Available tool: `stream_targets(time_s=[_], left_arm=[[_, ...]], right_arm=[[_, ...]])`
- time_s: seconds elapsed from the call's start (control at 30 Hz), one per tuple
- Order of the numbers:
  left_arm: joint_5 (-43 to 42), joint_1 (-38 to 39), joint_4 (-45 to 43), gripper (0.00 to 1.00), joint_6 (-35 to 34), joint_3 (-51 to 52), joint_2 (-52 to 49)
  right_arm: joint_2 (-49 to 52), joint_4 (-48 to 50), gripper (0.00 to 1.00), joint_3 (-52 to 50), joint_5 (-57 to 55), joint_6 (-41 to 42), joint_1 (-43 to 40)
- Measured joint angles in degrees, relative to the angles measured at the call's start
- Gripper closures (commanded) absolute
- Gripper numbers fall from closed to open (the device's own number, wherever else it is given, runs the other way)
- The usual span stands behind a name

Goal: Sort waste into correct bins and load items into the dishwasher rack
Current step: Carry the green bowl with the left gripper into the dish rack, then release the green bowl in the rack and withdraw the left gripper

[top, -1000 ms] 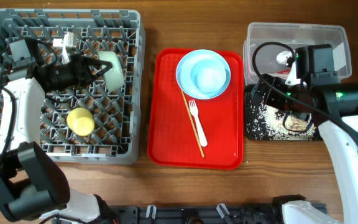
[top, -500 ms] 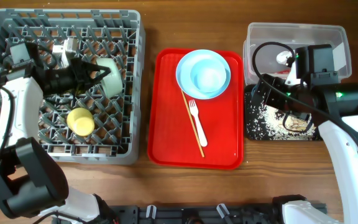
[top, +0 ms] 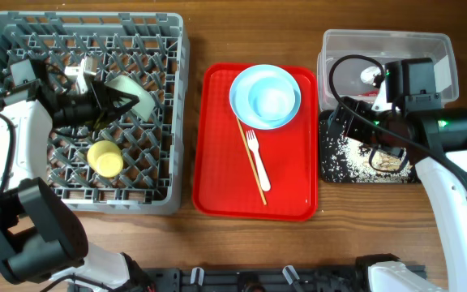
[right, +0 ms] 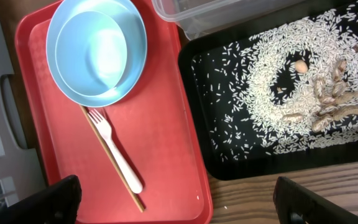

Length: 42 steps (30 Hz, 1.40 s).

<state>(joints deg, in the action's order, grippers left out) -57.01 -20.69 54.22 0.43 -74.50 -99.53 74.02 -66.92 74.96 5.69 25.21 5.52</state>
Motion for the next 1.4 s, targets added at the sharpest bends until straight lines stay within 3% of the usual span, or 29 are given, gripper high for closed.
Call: stream_targets(time_s=[0.17, 0.2, 0.27, 0.37, 0.5, 0.87, 1.13, 1.3, 1.4], left_arm=[[0.15, -1.03, 1.92, 0.93, 0.66, 0.0, 0.0], [0.13, -1.33, 2.54, 0.88, 0.79, 0.0, 0.0], [0.24, -1.97, 3.78, 0.7, 1.01, 0.0, 0.0], [3.98, -3.85, 7.06, 0.33, 0.57, 0.09, -0.09], [6.91, -6.86, 10.58, 0.0, 0.55, 0.09, -0.39], [7.91, -8.85, 11.3, 0.0, 0.11, 0.13, 0.61], [7.93, -7.89, 8.55, 0.0, 0.09, -0.74, 9.99], [9.75, -0.66, 5.35, 0.0, -0.02, -0.92, 15.45], [16.04, 8.17, 2.19, 0.0, -2.36, -1.03, 17.03]], right_arm=[[0.0, 0.0, 0.0, 0.0, 0.0, 0.0, 0.0], [0.0, 0.02, 0.0, 0.0, 0.0, 0.0, 0.0], [0.0, 0.0, 0.0, 0.0, 0.0, 0.0, 0.0], [0.0, 0.0, 0.0, 0.0, 0.0, 0.0, 0.0], [0.0, 0.0, 0.0, 0.0, 0.0, 0.0, 0.0], [0.0, 0.0, 0.0, 0.0, -0.02, 0.0, 0.0], [0.0, 0.0, 0.0, 0.0, -0.02, 0.0, 0.0], [0.0, 0.0, 0.0, 0.0, -0.02, 0.24, 0.0], [0.0, -0.26, 0.0, 0.0, -0.02, 0.28, 0.0]])
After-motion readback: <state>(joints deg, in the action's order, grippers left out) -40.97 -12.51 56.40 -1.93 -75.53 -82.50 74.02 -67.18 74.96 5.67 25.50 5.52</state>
